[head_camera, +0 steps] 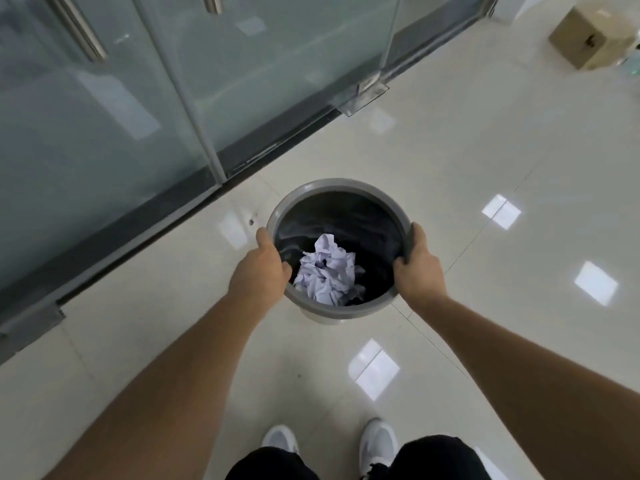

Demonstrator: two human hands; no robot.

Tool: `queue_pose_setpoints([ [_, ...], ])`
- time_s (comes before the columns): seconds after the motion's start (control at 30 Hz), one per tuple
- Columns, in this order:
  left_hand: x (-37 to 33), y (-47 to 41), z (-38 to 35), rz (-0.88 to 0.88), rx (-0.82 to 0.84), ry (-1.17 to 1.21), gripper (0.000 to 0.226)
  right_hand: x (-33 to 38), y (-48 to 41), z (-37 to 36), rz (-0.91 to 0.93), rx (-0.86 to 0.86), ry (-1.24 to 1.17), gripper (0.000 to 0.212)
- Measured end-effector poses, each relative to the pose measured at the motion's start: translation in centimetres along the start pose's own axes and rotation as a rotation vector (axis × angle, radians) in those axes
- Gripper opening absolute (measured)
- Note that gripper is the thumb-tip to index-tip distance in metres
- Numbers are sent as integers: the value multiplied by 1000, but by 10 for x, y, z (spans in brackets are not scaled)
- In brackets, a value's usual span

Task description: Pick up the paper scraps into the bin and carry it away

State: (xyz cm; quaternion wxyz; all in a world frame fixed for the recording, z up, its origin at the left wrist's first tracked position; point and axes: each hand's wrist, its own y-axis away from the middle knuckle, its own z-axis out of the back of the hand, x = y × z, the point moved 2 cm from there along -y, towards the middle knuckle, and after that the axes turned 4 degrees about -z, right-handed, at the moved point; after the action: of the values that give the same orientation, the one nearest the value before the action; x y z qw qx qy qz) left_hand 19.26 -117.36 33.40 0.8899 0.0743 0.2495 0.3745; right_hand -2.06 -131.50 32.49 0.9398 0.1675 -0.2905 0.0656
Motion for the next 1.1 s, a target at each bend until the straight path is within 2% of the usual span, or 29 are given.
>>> queue_pose_setpoints([
  [0.17,44,-41,-100,-19,-16,6,47,-69,-33,-91,-6,-10,-9,61],
  [0.33,61,-71,-151,-53,-33,6,55,-104,-58,-135,12,-27,-21,63],
  [0.83,77,-75,-190,-29,17,-29,70,-134,-65,-173,-3,4,-21,66],
  [1.1,82,-77,-205,-38,-35,32,71,-135,-65,-180,-6,-3,-1,70],
])
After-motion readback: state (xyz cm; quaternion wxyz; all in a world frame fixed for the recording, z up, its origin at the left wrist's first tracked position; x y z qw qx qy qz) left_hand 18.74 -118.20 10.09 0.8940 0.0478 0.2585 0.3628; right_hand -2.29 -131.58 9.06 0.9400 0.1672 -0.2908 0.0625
